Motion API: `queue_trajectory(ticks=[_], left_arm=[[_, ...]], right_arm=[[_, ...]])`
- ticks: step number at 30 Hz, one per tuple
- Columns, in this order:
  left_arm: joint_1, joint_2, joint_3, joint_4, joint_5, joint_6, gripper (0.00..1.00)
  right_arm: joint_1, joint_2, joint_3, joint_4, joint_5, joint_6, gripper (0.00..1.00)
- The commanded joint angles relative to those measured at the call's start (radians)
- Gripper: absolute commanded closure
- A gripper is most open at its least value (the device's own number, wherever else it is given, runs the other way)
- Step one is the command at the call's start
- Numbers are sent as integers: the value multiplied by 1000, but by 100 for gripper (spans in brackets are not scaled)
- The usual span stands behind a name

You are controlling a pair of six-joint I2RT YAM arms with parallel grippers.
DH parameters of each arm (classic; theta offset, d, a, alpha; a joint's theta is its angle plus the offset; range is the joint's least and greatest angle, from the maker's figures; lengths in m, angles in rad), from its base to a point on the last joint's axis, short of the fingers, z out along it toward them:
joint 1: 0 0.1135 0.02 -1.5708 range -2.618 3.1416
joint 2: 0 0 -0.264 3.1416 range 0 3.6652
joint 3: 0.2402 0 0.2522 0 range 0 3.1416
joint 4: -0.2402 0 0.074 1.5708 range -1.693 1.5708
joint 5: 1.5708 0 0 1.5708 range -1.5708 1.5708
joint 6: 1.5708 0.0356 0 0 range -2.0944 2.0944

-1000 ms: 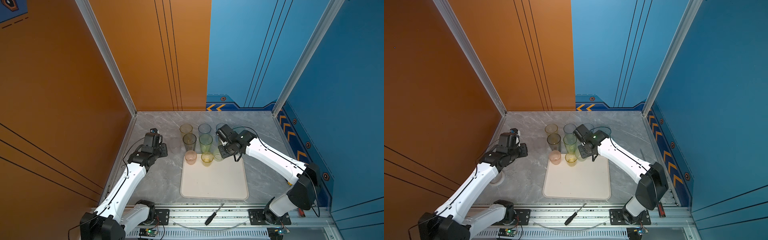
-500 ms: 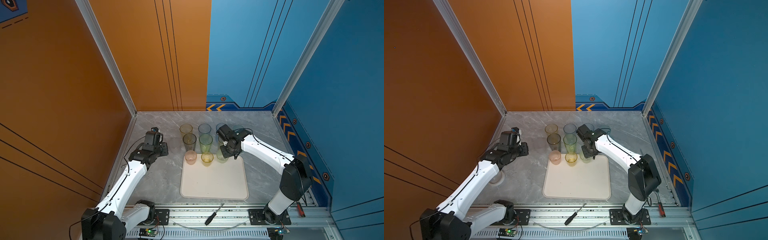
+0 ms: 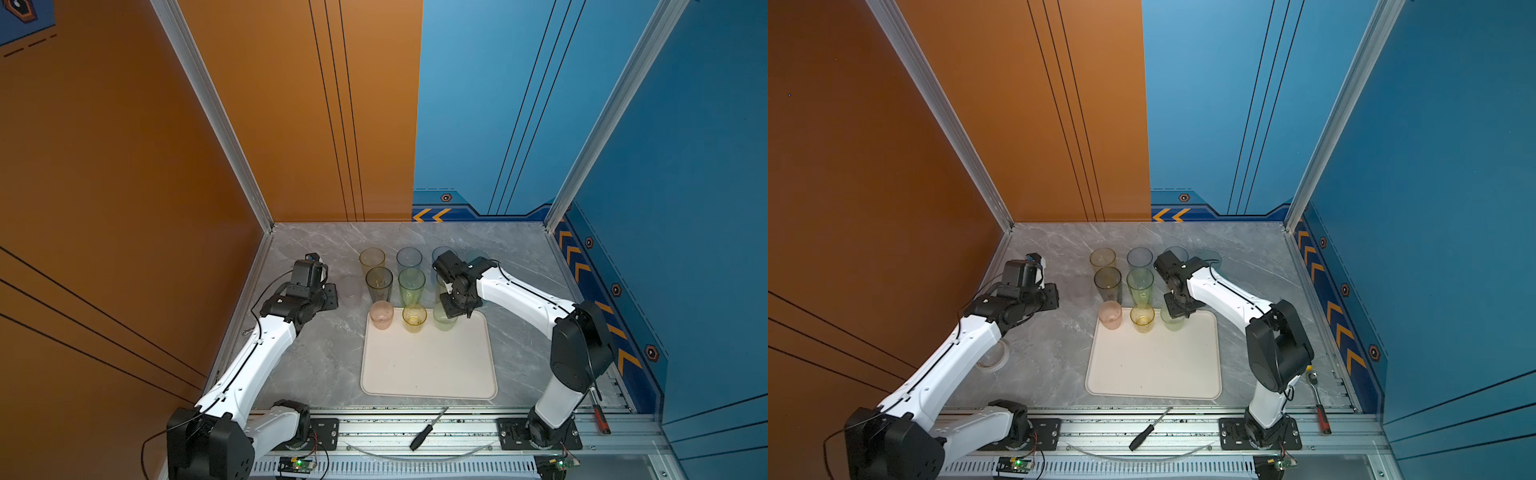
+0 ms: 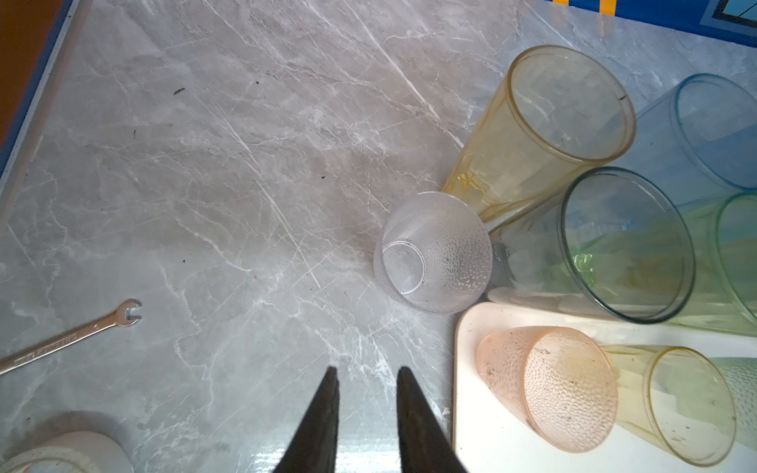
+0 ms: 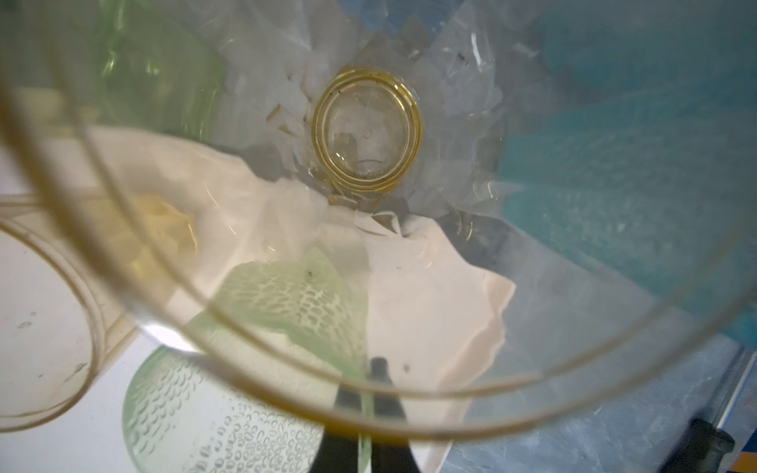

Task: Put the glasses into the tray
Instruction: 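Lower pale green cup onto tray and open right gripper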

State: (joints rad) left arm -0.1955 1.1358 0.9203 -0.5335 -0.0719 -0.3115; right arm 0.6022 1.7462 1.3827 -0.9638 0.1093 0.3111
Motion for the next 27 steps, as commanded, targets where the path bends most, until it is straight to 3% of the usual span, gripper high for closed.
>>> queue_trajectory(ticks=[1,13,17,27], left_arm=[[3,6,33,-18,21,12,72],[2,12,37,-20,21,13,71],[1,16,36,-20,18,12,71],[-1,23,35,-21,15,12,71]], right_arm=[[-13,14,-14,15,-15,-20,100],[-35,39,-33,42,-37,-23,97],[-38,38,-39,46,-41,-23,90],[-40,14,-49,60,-65,-21,84]])
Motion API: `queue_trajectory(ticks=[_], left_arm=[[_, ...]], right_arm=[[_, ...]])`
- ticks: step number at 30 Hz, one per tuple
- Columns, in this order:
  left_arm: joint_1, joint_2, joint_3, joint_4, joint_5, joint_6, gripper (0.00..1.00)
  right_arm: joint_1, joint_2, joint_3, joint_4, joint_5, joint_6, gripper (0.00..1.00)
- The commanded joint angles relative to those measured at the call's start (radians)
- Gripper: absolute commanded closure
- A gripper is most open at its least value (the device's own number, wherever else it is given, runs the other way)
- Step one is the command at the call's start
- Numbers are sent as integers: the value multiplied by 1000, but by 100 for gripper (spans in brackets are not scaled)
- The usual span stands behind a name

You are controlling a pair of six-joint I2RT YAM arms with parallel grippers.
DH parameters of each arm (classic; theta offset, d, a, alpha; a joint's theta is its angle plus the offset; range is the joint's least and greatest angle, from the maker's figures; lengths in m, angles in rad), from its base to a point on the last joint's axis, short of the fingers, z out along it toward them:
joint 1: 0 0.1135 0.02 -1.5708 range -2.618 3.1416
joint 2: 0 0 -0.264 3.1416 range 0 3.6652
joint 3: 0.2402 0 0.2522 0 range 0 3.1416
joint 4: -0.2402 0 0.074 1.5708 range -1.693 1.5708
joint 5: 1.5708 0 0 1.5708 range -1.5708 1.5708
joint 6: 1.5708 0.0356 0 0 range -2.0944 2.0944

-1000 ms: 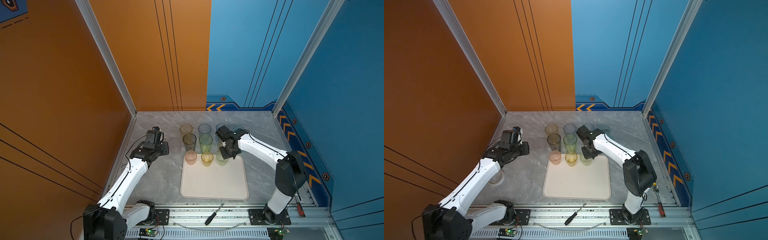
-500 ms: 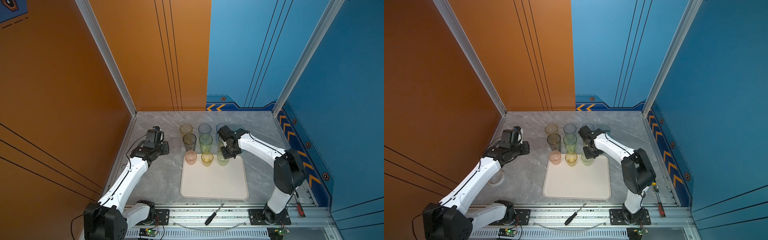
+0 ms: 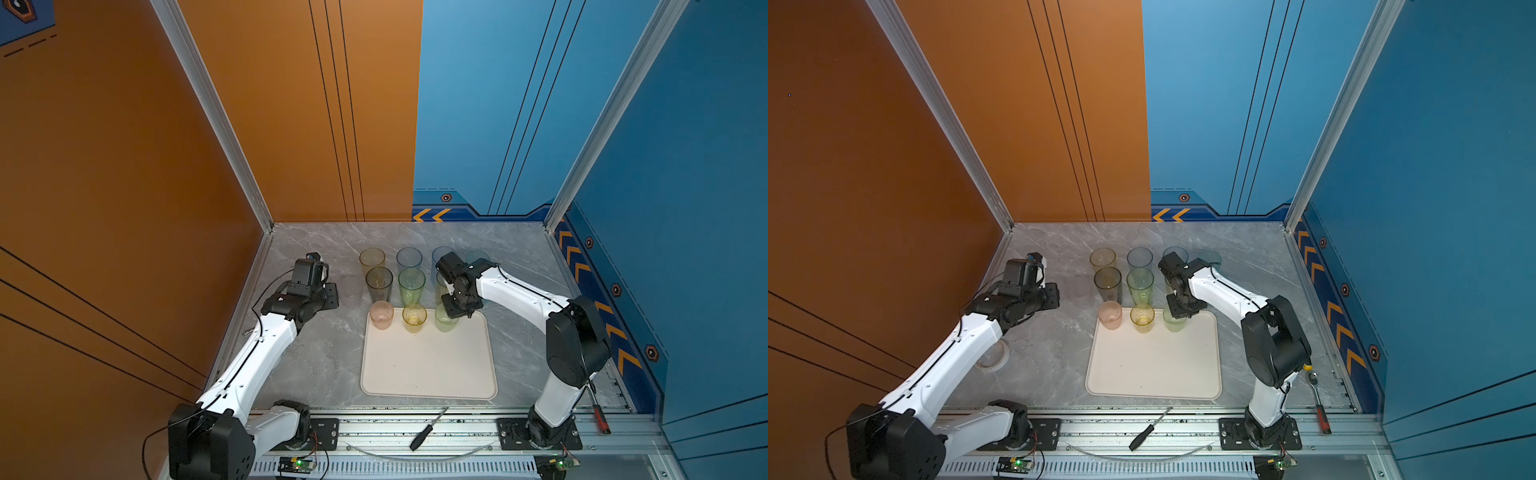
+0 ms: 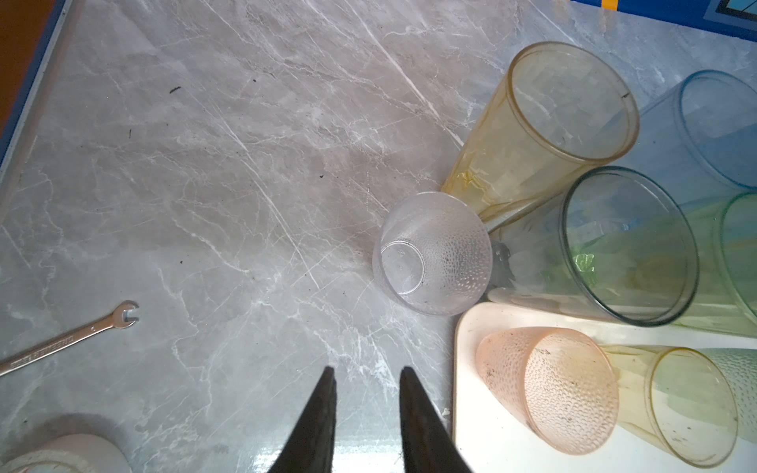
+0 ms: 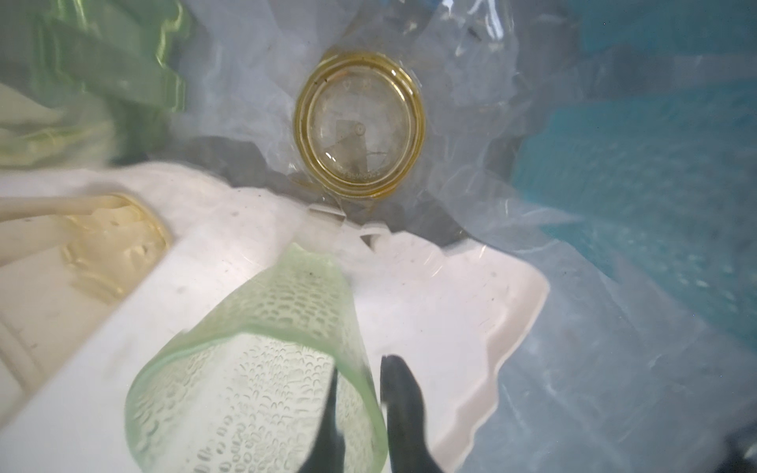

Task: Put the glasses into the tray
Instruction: 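Lower pale green cup onto tray and open right gripper, then withdraw right gripper while left gripper grasps the clear frosted cup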

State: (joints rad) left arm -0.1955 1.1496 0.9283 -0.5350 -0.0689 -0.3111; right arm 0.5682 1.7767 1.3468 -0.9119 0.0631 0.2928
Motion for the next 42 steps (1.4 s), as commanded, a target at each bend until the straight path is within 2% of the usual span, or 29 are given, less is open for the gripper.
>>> queue_trajectory(ticks=[1,35,40,42], left_arm=[[-2,11,27,-19,11,12,71],[-6,56,33,-17,4,12,73],[-7,57,31,-17,-5,15,71],[-5,67,34,-17,-12,15,71]], right_arm=[[-6,-22,-15,11,-21,-2,83],[24,-3,20,57,-81,12,83],[21,-14,16,56,-71,16,77],[19,-30,14,52,-64,17,71]])
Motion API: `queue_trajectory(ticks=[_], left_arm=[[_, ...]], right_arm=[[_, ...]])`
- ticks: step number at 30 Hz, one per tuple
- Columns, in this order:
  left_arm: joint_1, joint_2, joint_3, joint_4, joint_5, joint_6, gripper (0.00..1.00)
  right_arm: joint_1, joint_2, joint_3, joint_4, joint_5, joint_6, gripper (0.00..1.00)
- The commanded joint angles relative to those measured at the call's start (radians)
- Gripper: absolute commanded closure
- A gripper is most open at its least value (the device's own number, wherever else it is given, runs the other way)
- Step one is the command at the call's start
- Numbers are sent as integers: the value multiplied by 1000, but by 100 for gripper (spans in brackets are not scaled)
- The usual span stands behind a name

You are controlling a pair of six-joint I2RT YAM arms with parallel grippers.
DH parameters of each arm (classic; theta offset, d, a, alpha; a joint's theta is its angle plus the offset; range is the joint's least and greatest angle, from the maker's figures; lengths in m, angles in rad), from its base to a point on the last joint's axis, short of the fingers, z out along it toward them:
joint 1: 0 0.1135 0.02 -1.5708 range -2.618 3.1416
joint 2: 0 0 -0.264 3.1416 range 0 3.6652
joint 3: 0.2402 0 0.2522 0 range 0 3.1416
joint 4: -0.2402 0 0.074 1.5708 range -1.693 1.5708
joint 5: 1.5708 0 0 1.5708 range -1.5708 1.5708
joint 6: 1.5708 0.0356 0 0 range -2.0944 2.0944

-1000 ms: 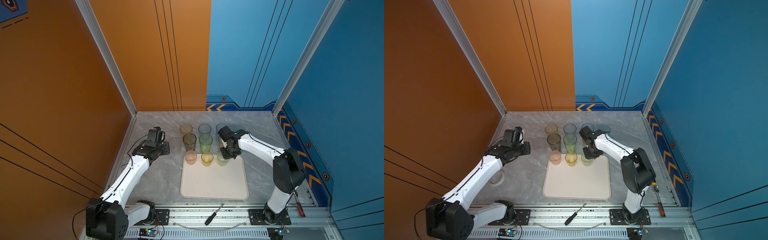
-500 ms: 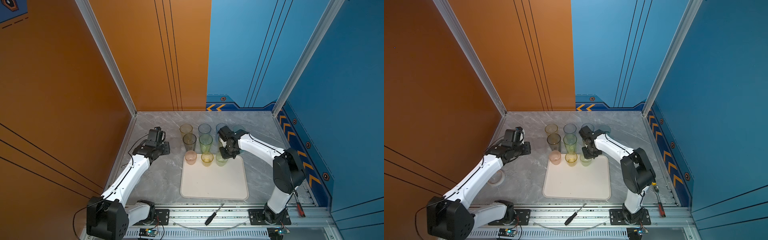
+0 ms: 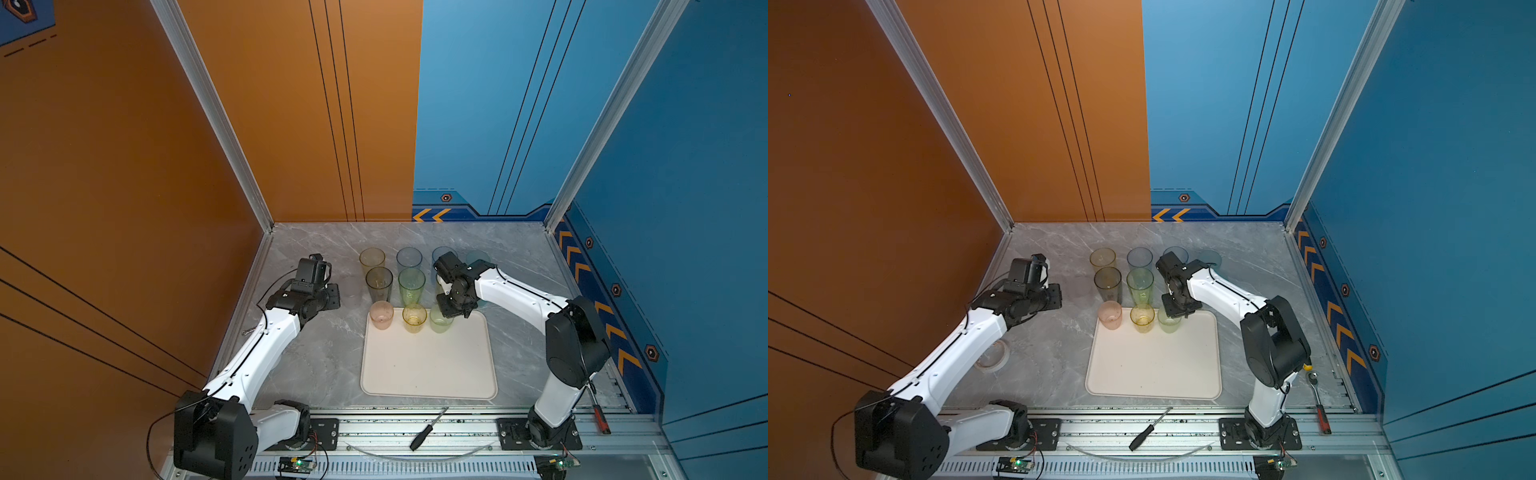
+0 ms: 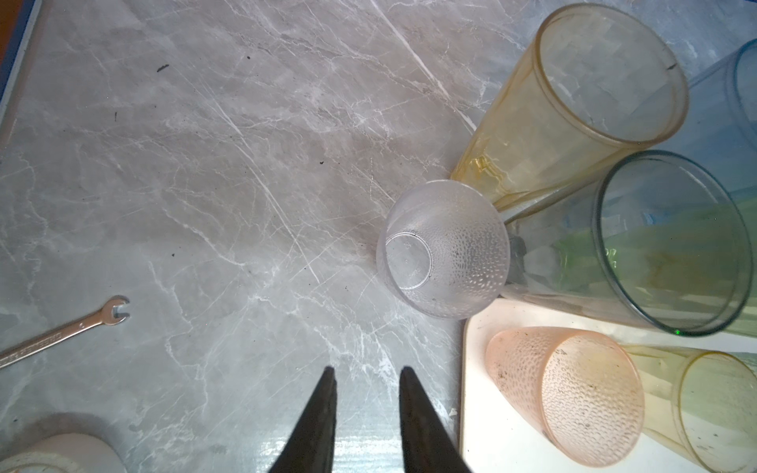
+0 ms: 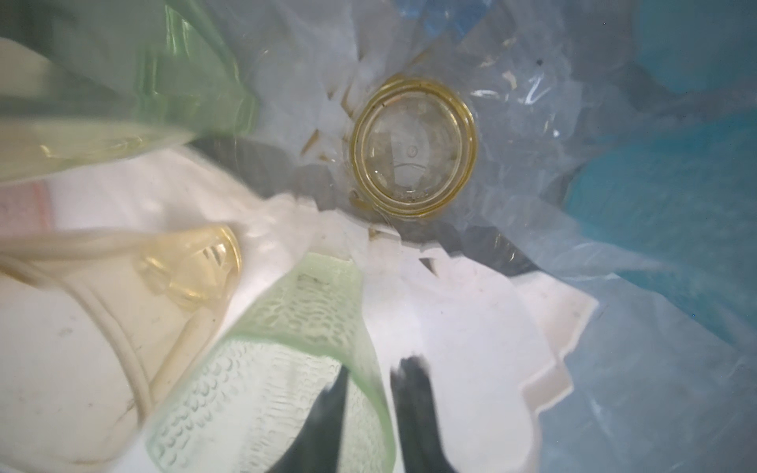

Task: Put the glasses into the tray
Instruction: 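Withdraw right gripper while left gripper grasps the clear frosted cup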

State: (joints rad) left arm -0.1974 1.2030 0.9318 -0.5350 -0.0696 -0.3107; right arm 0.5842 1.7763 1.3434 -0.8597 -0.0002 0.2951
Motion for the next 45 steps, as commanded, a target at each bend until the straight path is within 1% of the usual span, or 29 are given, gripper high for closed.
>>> queue_trajectory(ticks=[1,6,11,15,18,19,23,27,35,41,45], left_arm=[[-3,18,35,-17,-12,16,70],[-3,55,52,-10,-18,15,70],[-2,85,77,-6,-22,17,70],[1,103,91,-8,-33,28,74],[6,124,91,-8,-32,33,74],[8,134,124,-8,-30,35,74],[12,187,157,-13,-14,38,73],[12,234,187,-14,-9,40,71],[24,331,242,-19,20,48,72],[25,376,258,-19,48,48,73],[19,392,256,-19,45,50,73]], right_arm=[[4,-38,15,-1,5,15,69],[2,-118,4,-6,22,16,63],[-5,-220,-22,-11,27,12,60],[-25,-310,-49,-25,45,12,60],[-62,-394,-85,-26,62,15,57],[-81,-419,-96,-25,59,16,57],[-140,-496,-130,-26,36,16,56],[-158,-523,-142,-25,18,13,56],[-168,-518,-152,-17,8,6,56],[-176,-517,-164,-12,0,3,56],[-181,-512,-173,-4,-9,3,56]])
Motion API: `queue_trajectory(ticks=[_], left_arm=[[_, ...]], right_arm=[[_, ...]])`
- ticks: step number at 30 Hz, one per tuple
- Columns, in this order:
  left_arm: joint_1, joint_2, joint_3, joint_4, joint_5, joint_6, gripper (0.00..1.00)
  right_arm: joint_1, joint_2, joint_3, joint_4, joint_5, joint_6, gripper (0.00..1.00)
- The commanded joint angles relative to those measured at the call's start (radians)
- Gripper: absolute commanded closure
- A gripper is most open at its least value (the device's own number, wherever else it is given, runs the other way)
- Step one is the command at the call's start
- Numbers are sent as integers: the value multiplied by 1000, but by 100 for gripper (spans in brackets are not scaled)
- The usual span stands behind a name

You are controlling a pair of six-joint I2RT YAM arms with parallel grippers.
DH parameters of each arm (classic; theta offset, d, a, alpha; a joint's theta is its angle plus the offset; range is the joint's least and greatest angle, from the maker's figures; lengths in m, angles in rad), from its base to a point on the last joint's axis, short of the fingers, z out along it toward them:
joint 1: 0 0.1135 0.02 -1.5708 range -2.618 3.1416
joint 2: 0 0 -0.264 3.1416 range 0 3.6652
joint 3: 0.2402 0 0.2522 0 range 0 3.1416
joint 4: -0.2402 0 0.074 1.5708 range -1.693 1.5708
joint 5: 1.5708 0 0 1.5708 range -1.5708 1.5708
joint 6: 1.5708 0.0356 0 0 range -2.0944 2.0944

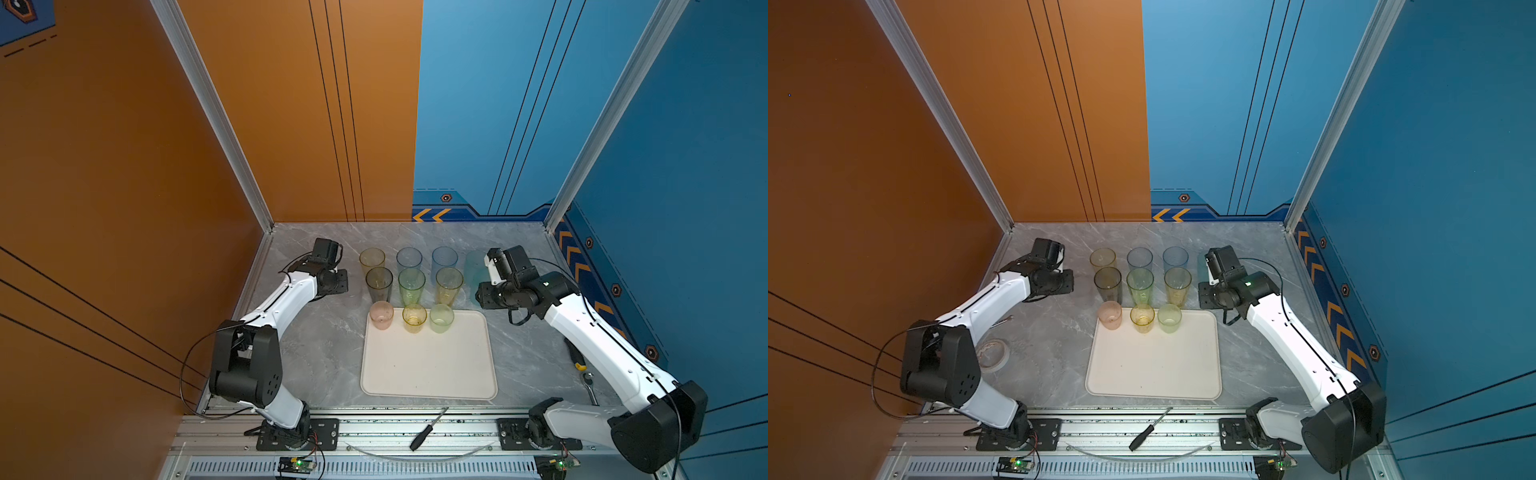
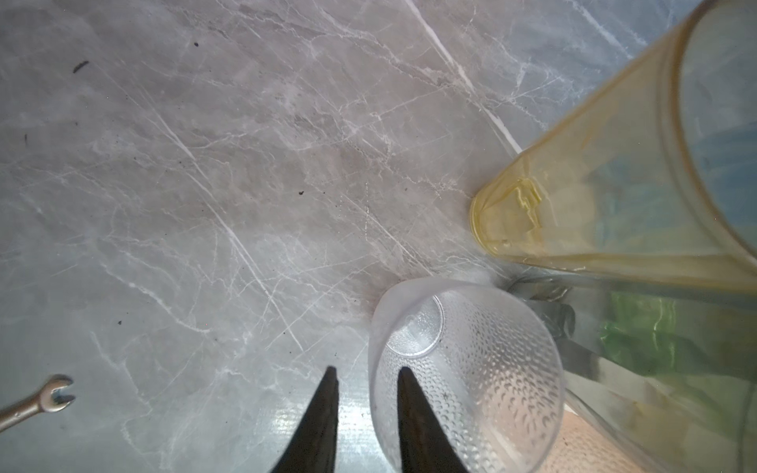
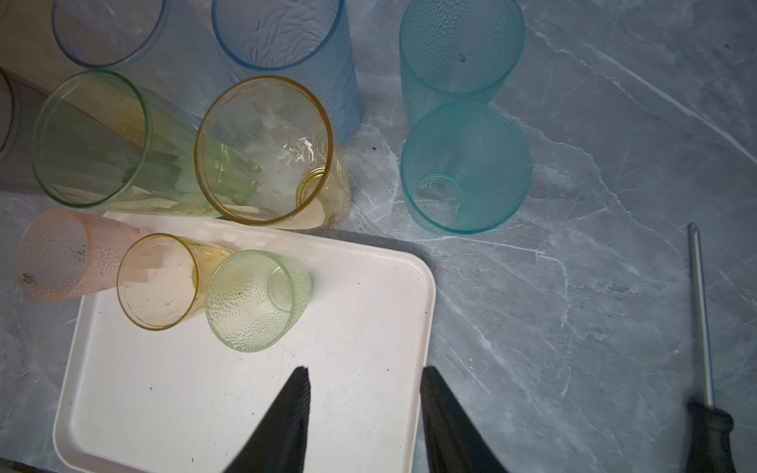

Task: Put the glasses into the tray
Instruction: 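Withdraw right gripper while left gripper grasps the clear frosted cup, then carry clear frosted cup with left gripper across onto tray's far corner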

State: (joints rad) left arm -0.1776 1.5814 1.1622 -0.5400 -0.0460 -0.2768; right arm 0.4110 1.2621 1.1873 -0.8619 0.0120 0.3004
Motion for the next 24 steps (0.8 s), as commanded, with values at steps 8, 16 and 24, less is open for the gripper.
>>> queue_trajectory(ticks=[8,16,24], left_arm=[[-2,54,34,-14,15,27,82],[-2,80,46,-14,5,39,91],[-2,35,48,-36,-43,59,100]], right_arm=[[-8,13,-22,6,-26,0,56],[-9,26,-29,8,-27,2,57],[-9,25,-32,9,-25,6,56]])
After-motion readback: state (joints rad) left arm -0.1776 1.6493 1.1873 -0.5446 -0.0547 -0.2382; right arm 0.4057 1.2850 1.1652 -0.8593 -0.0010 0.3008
